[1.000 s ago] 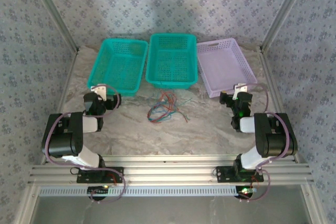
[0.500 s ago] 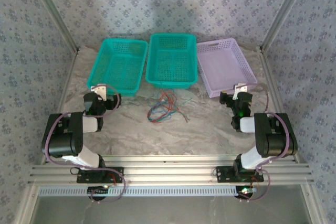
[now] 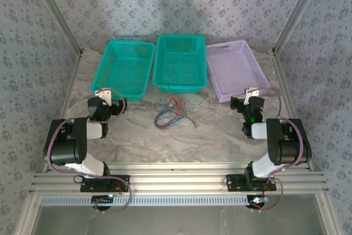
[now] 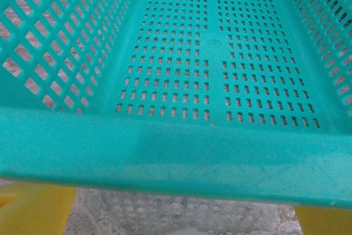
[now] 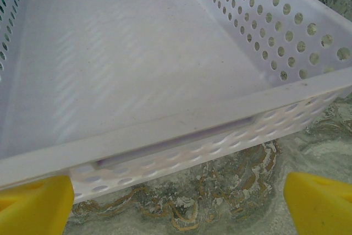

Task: Untangle the cables

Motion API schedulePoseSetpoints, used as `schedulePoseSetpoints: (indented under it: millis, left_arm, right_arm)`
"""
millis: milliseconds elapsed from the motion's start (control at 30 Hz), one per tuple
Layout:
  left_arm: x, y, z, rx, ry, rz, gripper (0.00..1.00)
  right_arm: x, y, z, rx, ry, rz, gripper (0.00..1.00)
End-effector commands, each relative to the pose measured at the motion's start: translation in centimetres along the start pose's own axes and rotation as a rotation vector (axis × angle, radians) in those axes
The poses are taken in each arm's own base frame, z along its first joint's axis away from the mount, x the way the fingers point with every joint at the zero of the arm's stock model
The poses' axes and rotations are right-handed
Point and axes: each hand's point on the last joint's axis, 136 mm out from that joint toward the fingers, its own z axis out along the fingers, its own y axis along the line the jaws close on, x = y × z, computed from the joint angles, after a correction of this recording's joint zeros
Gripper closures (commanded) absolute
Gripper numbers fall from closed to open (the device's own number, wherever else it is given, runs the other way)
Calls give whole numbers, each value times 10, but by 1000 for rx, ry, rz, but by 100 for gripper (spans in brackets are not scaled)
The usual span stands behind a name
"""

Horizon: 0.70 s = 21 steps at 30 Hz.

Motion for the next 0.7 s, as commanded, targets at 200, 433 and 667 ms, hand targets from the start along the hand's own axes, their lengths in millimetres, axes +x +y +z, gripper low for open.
schedulePoseSetpoints:
  millis: [200, 433, 667]
  left_arm:
    - [-25, -1, -2, -3, -42, 8, 0]
    - [-42, -3, -24, -6, -36, -31, 0]
    - [-86, -29, -56, 95, -121, -141, 0]
  right_arm:
    - [-36, -3, -12, 98, -2, -58, 0]
    - [-65, 7, -49, 120, -2, -2, 0]
    - [-128, 42, -102, -98, -98, 111, 0]
